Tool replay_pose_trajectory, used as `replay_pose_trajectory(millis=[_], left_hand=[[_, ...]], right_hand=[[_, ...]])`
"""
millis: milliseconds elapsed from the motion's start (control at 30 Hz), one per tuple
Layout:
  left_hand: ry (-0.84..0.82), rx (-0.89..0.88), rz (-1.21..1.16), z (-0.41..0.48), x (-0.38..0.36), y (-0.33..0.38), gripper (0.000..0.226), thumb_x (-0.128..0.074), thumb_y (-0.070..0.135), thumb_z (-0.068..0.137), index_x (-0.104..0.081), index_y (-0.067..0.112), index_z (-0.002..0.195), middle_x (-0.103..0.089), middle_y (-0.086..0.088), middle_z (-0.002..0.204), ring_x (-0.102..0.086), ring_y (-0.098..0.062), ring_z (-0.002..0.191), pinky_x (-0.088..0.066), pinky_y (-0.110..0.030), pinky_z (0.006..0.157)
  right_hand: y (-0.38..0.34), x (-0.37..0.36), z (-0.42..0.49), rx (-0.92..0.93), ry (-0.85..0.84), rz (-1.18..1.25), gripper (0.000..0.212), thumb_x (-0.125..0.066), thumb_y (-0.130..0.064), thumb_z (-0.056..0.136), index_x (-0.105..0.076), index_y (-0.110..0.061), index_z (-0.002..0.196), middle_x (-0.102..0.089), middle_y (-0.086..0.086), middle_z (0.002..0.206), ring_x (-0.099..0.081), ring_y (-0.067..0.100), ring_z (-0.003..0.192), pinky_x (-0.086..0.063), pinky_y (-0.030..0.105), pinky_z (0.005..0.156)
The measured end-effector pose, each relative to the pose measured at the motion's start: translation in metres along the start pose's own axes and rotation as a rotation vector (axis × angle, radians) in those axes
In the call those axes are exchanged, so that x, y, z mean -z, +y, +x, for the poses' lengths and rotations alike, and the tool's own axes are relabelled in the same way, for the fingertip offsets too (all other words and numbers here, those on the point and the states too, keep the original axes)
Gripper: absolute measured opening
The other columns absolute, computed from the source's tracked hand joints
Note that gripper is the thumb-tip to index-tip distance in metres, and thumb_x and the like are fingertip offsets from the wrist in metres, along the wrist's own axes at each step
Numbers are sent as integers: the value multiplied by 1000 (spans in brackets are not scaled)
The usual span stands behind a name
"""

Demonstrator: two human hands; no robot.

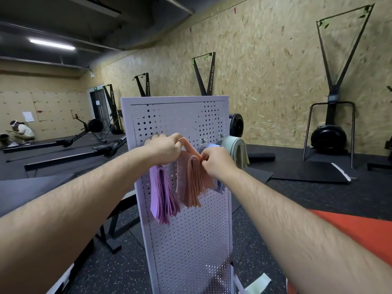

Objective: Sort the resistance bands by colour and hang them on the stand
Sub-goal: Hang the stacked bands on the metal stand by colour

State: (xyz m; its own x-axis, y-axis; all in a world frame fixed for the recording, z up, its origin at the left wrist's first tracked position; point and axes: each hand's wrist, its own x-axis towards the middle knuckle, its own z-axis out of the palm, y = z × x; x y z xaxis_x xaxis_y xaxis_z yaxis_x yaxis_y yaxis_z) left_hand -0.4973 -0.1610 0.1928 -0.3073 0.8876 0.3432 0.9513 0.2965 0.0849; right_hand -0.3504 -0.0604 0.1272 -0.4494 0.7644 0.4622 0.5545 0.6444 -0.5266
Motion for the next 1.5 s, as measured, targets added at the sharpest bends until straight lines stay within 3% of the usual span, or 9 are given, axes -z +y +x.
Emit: replay_pose_trajectory(millis=[200, 267, 367, 467, 700, 900, 1100, 1367, 1500], left_hand=[[-250, -29, 37, -1, 3, 1, 46, -25, 58, 101, -38, 43, 143, -40, -13, 144, -35, -37, 134, -30, -52, 112], [-280, -55, 48, -4, 9, 4, 53, -33, 70, 94, -45, 43, 138, -41, -10, 138, -46, -32, 126, -37, -46, 110], [-243, -99, 19, -6, 15, 6, 51, -46, 72, 88, -58, 36, 122, -48, -3, 122, -59, -19, 101, -51, -39, 96], [-200, -133, 0, -6, 16, 8, 34, -57, 54, 90, -62, 28, 112, -56, 3, 108, -66, -19, 87, -58, -35, 78], [-120, -110, -82, -3, 8, 13, 26, -58, 43, 88, -63, 18, 95, -70, -1, 91, -60, -17, 70, -48, -28, 61], [-87, -119, -107, -3, 5, 14, 50, -66, 60, 80, -54, 13, 69, -50, 0, 53, -44, -19, 47, -36, -24, 48], [-52, -142, -141, -1, 4, 9, 35, -67, 53, 81, -58, 27, 102, -71, 5, 89, -68, -18, 78, -58, -36, 73], [-126, -127, -148, -12, 6, 4, 25, -61, 42, 85, -54, 35, 109, -72, 1, 84, -60, -16, 57, -54, -30, 57], [-122, -150, -130, -13, 4, 1, 37, -66, 36, 81, -55, 34, 116, -66, 2, 100, -66, -15, 73, -55, -30, 62]], right_hand=[[7, 2, -11, 3, -78, 3, 25, -53, -5, 82, -71, -23, 82, -71, -2, 82, -67, 18, 82, -59, 37, 76], [9, 3, -14, 11, -96, 5, 24, -56, -5, 83, -71, -23, 85, -71, -3, 84, -67, 18, 83, -59, 37, 78], [11, 5, -15, 29, -110, 16, 20, -62, -9, 88, -73, -22, 98, -72, -4, 96, -66, 16, 91, -57, 34, 83], [11, 5, -14, 40, -118, 4, 19, -64, -12, 90, -73, -21, 104, -73, -3, 102, -66, 15, 96, -56, 32, 86], [9, 5, -21, -5, -155, 92, 21, -58, -10, 84, -69, -26, 93, -72, -7, 91, -67, 13, 89, -55, 29, 80], [14, 1, -22, 3, -121, 122, 18, -58, -12, 89, -73, -22, 92, -73, -6, 87, -70, 14, 85, -58, 36, 84], [17, -2, -20, 6, -71, 144, 19, -55, -13, 94, -73, -18, 90, -72, -4, 83, -70, 16, 81, -59, 42, 82], [8, 0, -21, 57, 113, 186, 19, -54, -19, 97, -73, -22, 93, -69, -10, 83, -64, 9, 80, -56, 34, 76], [6, 0, -21, 73, 59, 164, 21, -54, -16, 95, -74, -21, 96, -70, -9, 87, -64, 9, 82, -56, 34, 80]])
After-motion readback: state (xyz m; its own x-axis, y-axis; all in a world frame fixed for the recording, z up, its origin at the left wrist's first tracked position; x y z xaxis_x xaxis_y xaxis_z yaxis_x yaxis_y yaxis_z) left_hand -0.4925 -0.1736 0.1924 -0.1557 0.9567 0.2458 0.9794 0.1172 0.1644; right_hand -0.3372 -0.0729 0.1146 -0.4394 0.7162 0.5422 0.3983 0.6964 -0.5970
